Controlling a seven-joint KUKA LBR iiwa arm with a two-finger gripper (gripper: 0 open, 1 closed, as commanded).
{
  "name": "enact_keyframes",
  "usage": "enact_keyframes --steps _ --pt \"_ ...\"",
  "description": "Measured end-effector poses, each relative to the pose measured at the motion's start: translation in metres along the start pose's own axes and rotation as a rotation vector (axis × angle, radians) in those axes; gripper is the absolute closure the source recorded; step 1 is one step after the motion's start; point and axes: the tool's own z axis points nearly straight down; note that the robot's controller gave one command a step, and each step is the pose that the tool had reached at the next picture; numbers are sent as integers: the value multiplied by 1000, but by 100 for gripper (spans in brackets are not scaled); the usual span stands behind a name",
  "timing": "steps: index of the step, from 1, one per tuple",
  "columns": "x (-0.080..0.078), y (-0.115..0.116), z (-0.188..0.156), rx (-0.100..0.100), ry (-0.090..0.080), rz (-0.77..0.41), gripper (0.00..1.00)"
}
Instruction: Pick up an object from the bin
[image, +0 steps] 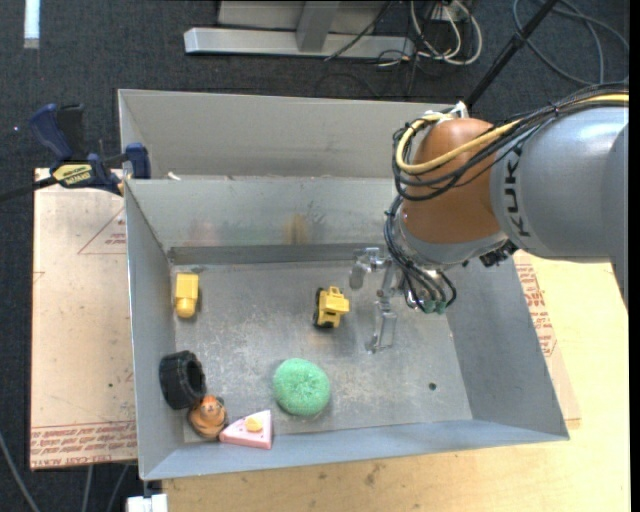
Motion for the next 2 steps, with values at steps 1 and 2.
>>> enact_keyframes --steps 1,2 --pt "-2 0 -5 0 -8 0 0" --pt "-12 21 40 -1 -13 64 0"
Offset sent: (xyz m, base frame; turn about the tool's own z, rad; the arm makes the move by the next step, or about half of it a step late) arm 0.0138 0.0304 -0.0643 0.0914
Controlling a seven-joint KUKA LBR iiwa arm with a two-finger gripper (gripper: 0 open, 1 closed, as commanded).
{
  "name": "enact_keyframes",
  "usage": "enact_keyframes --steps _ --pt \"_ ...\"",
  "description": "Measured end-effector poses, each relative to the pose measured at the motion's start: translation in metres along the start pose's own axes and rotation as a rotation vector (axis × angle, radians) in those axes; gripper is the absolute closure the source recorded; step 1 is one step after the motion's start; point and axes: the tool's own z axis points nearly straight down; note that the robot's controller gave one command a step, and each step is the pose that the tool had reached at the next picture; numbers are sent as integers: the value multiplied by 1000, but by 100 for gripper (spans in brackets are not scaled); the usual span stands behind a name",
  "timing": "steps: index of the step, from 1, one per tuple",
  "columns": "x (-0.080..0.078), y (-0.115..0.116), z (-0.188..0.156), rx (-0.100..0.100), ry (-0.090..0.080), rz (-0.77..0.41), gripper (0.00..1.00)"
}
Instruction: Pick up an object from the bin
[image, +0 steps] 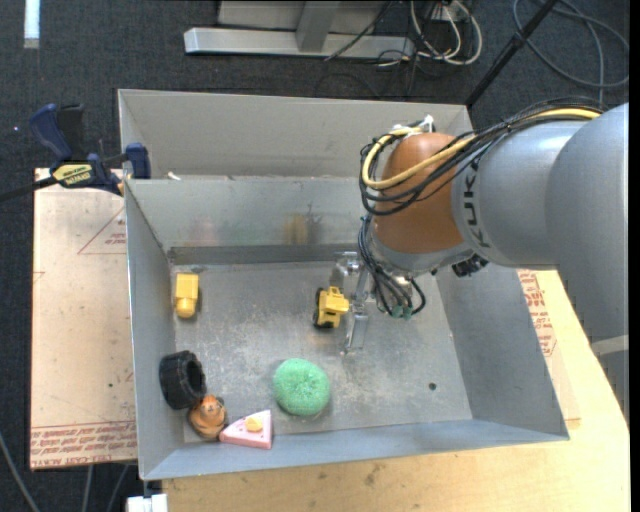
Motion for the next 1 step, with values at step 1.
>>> enact_keyframes --steps 1 --pt "-2 11 43 -2 -1 17 0"
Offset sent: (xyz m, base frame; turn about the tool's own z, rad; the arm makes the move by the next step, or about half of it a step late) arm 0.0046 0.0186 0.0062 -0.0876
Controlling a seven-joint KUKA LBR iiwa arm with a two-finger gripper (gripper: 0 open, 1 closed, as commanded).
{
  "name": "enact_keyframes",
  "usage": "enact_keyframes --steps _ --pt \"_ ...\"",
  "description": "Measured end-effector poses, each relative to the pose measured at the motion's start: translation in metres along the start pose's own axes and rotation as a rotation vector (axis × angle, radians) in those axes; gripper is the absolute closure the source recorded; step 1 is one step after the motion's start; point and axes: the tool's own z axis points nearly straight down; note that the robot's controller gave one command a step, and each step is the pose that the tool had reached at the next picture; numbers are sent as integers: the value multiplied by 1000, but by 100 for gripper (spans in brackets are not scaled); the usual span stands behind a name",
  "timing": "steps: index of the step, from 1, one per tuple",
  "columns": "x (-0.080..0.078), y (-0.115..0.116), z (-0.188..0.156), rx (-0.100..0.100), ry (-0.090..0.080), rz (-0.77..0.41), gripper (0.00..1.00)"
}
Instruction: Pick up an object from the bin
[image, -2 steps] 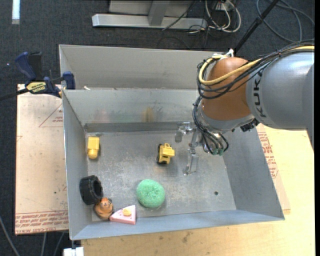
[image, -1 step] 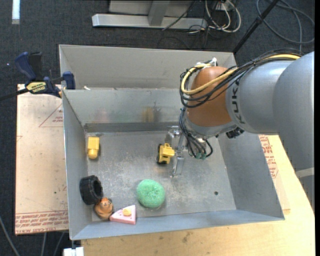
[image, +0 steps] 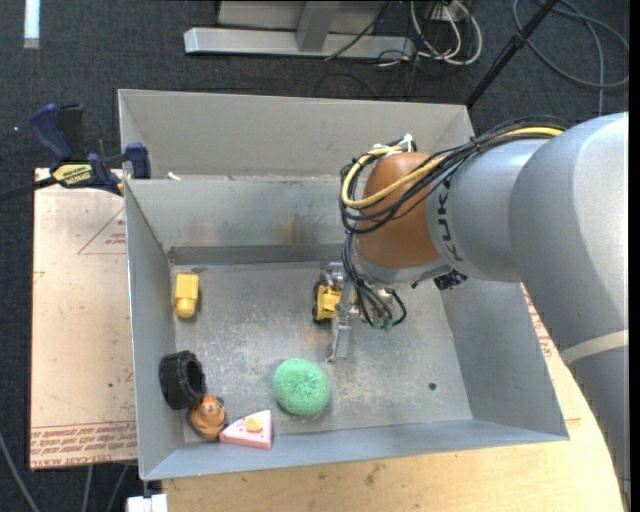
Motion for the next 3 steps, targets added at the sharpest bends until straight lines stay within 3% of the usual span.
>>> enact_keyframes --steps 1,2,3 --pt "-1 7 -45 3 6 -101 0" --pt "-2 0 -35 2 3 5 0" --pt "-5 -5 -25 1 -8 -197 100"
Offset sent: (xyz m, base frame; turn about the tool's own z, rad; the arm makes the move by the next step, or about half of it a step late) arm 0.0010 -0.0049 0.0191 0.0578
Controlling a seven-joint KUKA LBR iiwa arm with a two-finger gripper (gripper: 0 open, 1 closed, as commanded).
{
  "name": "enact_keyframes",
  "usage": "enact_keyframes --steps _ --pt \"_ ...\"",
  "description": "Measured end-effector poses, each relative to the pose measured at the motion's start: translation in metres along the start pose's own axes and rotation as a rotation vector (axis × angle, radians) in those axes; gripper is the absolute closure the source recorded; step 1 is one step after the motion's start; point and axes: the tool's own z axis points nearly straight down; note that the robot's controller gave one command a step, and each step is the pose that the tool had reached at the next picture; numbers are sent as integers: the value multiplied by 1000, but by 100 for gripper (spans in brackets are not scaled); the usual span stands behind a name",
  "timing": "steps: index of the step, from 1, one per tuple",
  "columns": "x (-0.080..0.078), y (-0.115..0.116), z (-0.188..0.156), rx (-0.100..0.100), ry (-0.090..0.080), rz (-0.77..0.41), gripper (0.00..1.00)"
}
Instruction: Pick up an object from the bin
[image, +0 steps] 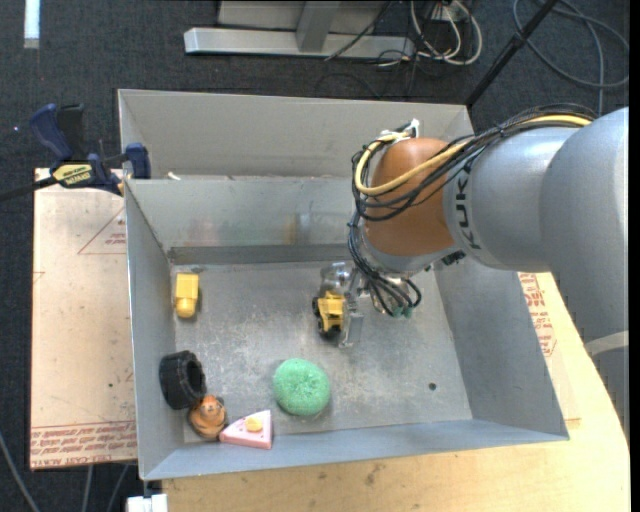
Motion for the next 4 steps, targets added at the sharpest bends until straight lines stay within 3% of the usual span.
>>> enact_keyframes --steps 4 --pt "1 0 -12 0 9 1 100"
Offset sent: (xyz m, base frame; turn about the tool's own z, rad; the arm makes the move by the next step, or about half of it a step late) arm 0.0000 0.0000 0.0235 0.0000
